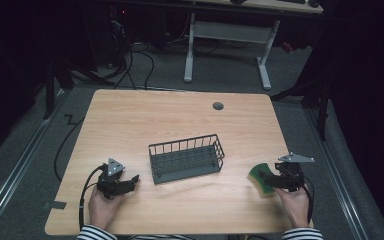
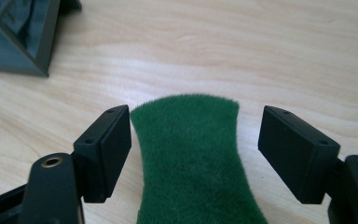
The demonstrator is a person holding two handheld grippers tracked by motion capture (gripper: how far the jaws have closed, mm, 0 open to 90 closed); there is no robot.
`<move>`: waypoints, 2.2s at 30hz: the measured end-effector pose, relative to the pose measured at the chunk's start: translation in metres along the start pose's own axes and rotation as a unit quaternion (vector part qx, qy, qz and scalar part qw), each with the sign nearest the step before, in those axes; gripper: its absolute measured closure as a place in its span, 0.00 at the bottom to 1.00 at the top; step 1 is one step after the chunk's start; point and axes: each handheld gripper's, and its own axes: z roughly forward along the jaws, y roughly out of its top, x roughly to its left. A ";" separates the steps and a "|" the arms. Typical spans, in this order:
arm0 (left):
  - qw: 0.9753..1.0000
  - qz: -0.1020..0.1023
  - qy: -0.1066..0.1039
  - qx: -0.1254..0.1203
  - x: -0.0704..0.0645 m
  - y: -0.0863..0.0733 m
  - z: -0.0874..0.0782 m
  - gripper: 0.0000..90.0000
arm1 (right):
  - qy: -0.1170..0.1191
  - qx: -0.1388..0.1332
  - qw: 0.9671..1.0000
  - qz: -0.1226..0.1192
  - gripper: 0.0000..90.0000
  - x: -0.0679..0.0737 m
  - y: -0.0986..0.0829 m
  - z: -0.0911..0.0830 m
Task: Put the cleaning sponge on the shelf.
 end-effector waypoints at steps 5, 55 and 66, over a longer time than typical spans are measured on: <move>1.000 0.000 0.000 0.000 0.000 0.000 0.000 0.34 | 0.005 0.025 1.000 -0.006 0.24 0.000 -0.007 0.012; 1.000 0.001 -0.001 0.001 0.000 0.000 0.000 0.33 | 0.056 -0.018 0.998 -0.034 0.34 0.029 0.057 -0.022; 1.000 0.000 -0.001 0.001 0.000 0.000 0.000 0.33 | 0.072 -0.028 0.995 -0.058 0.34 0.047 0.089 -0.028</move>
